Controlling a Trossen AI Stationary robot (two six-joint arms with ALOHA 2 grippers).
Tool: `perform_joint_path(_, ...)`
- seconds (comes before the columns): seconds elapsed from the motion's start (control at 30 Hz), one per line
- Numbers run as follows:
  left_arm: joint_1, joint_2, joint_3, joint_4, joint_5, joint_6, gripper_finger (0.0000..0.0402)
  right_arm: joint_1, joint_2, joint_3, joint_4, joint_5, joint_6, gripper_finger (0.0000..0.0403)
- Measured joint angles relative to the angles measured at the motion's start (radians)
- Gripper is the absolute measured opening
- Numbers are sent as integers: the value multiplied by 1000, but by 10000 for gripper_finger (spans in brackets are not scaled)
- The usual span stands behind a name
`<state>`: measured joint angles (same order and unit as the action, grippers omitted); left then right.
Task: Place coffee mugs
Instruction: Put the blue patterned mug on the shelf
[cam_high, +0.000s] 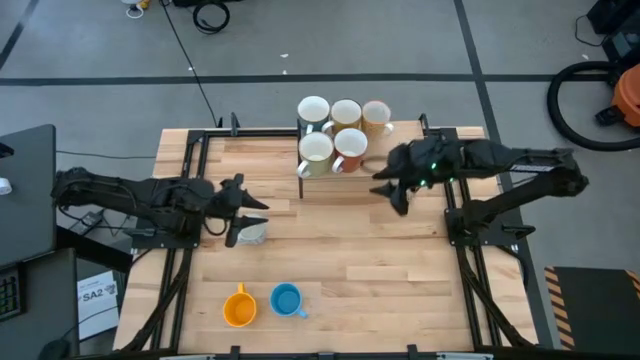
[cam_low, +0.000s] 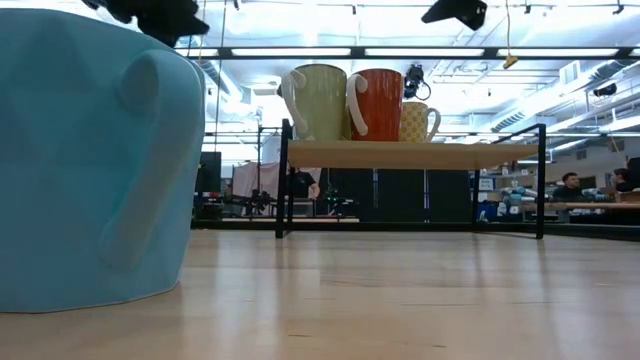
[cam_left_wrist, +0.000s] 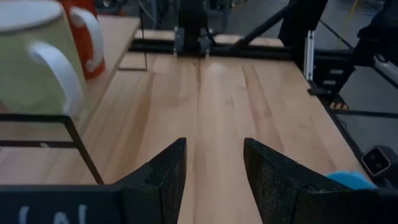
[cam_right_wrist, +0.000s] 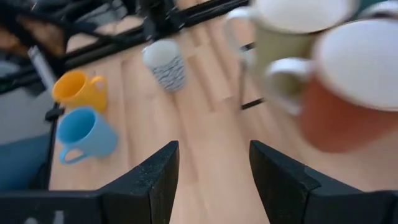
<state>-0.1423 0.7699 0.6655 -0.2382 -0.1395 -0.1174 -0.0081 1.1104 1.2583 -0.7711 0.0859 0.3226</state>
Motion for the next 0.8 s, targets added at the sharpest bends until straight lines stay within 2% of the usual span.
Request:
perform_joint_path(0.23,123,85,0,-38,201,26,167,130,104,0,35,0,0,201)
perform_joint_path(0.37,191,119,0,-108,280,28,167,180,151,0,38,0,0,201)
perform_joint_path(0.6,277,142,0,-262,294,78,167,243,220,0,38,0,0,201)
perform_joint_path(0.8,308,141,0,-347,294,82,167,263,270,0,40,0,0,201)
